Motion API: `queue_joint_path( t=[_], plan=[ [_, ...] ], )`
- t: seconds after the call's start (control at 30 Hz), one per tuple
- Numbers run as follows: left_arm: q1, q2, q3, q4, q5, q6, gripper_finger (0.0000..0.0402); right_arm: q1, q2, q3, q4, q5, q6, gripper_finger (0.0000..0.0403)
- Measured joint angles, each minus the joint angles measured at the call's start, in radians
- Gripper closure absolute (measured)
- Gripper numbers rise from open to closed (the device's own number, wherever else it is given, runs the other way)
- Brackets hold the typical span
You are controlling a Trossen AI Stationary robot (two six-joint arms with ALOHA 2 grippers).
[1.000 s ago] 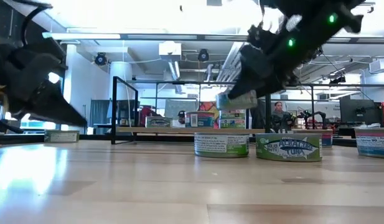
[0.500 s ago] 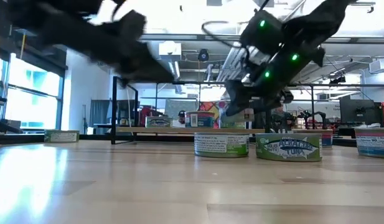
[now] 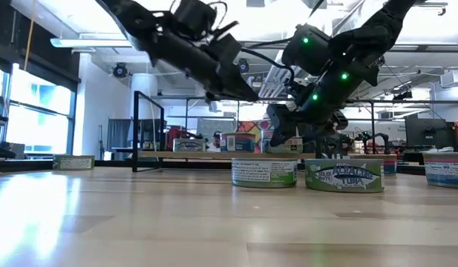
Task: Stack canned seafood by type on shelf
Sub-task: Put the green-white tuna can on the shelf
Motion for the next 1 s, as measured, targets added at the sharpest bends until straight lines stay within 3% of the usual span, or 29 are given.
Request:
queue_joint_path(
  t=[0.1, 0.2, 0.53, 1.0],
  plan=[
    [0.039, 0.058, 0.041, -0.020, 0.094, 0.000, 0.0401, 0.000, 0.000, 0.000, 0.005, -0.002, -0.022, 0.0049],
    [0.069, 0.110, 0.083, -0.035, 0.122, -0.006, 0.0401, 0.000, 0.002, 0.000, 0.007, -0.005, -0.051, 0.0048],
    [0.099, 0.155, 0.119, -0.079, 0.124, 0.011, 0.0401, 0.000, 0.002, 0.000, 0.039, -0.004, -0.087, 0.0012],
    [0.095, 0.155, 0.118, -0.121, 0.120, 0.047, 0.0401, -0.003, 0.002, 0.000, 0.086, -0.003, -0.082, 0.0009]
  ],
)
